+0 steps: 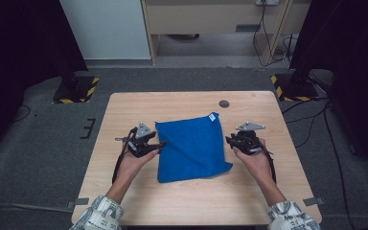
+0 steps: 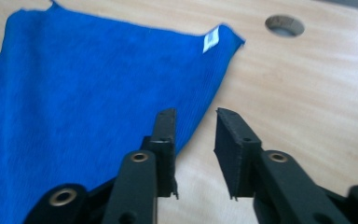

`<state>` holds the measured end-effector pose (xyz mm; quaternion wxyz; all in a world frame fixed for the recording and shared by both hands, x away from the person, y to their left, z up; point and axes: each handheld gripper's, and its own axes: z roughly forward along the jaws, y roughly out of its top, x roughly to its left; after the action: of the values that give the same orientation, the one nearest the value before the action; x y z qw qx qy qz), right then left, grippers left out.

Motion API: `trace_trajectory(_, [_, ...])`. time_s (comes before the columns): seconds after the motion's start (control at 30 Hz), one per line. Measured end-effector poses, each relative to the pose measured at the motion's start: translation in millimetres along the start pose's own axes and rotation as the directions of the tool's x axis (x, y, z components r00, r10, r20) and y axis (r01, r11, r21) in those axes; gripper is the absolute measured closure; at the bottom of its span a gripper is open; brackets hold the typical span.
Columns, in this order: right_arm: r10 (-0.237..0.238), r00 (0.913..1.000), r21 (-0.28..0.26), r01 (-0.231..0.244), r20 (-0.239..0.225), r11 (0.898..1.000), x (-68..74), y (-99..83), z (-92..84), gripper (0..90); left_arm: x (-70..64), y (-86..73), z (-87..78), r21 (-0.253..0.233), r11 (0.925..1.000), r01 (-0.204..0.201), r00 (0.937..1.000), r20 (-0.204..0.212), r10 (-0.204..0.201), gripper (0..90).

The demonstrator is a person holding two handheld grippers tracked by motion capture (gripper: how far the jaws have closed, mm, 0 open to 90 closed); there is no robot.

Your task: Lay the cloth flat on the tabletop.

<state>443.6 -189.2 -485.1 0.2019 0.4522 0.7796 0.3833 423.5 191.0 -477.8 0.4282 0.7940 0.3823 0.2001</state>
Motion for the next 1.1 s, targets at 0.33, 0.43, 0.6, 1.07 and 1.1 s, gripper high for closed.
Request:
trace_trajectory(0.33, [-0.01,0.9996,0.026,0.01,-0.026,1.0,6.7,-29.1,-24.4,74.8,-22.5,-26.8,-7.5,0.044,0.9974,-0.057,0.998,0.031,0.056,36.5])
trace_trajectory(0.43, [-0.015,0.9992,0.037,0.017,-0.036,0.999,6.7,-36.6,-26.2,78.6,-26.5,-33.9,-7.9,0.065,0.9956,-0.067,0.9974,0.029,0.065,36.5])
trace_trajectory(0.6, [0.012,0.9988,0.044,-0.01,-0.047,0.999,4.1,-38.3,-23.9,83.6,-35.7,-44.4,-6.6,0.123,0.989,-0.082,0.9966,0.022,0.079,36.9])
trace_trajectory(1.07, [-0.023,0.9988,0.147,0.029,-0.043,0.989,21.8,-44.2,-4.9,79.0,-30.3,-52.9,3.3,0.163,0.9847,-0.063,0.9977,0.036,0.058,37.3])
trace_trajectory(1.1, [-0.028,0.9992,0.168,0.032,-0.03,0.985,22.2,-44.6,-2.8,78.5,-30.6,-52.8,3.4,0.164,0.9841,-0.067,0.9974,0.038,0.062,37.7])
